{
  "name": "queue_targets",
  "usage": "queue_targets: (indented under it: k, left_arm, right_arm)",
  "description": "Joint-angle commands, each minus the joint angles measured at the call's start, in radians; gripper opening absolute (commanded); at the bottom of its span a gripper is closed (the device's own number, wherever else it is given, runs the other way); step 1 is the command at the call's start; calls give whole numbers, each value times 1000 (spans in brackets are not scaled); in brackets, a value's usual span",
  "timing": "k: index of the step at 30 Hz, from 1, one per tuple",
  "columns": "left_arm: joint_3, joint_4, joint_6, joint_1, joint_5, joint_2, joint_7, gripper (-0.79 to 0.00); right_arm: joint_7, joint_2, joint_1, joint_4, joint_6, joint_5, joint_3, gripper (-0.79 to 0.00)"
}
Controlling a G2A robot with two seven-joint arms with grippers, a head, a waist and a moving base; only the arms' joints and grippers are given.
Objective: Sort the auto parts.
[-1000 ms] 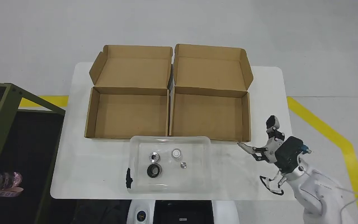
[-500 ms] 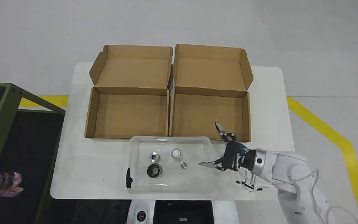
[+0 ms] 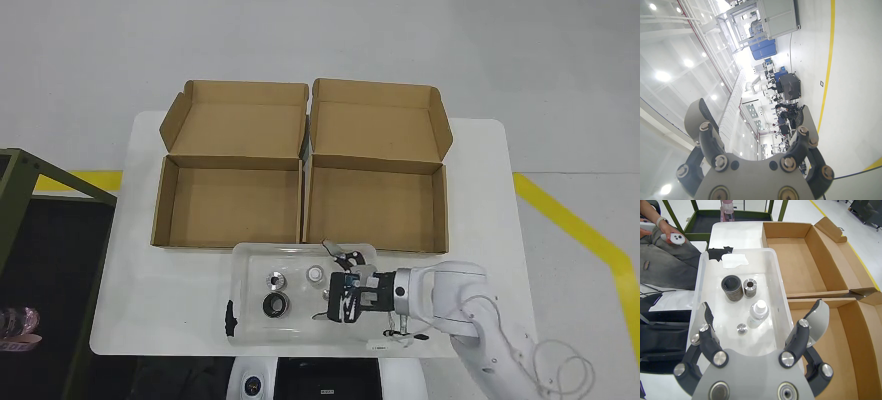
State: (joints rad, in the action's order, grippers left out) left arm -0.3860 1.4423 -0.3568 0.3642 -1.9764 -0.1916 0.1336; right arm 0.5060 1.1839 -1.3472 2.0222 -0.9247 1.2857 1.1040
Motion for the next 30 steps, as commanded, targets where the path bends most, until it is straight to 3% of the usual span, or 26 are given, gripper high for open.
queue_targets:
  k: [1,15,20,23,28,30]
  left_arm:
    - [0,0,0,0,0,0,0,0]
    - [0,0,0,0,0,0,0,0]
    - [0,0,0,0,0,0,0,0]
    - [0,0,0,0,0,0,0,0]
    - [0,0,0,0,0,0,0,0]
    - [0,0,0,0,0,0,0,0]
  right_arm:
    - [8,1,10,-10,7,2,-18,0]
    - [33,1,57,-98,42,-2,-104,0]
    - [25,0,75,-135,58,-8,-116,-49]
    - [17,1,87,-158,81,0,-121,-163]
    - [0,0,96,-188,100,13,-131,-228]
    - [-8,0,98,-192,115,26,-131,-351]
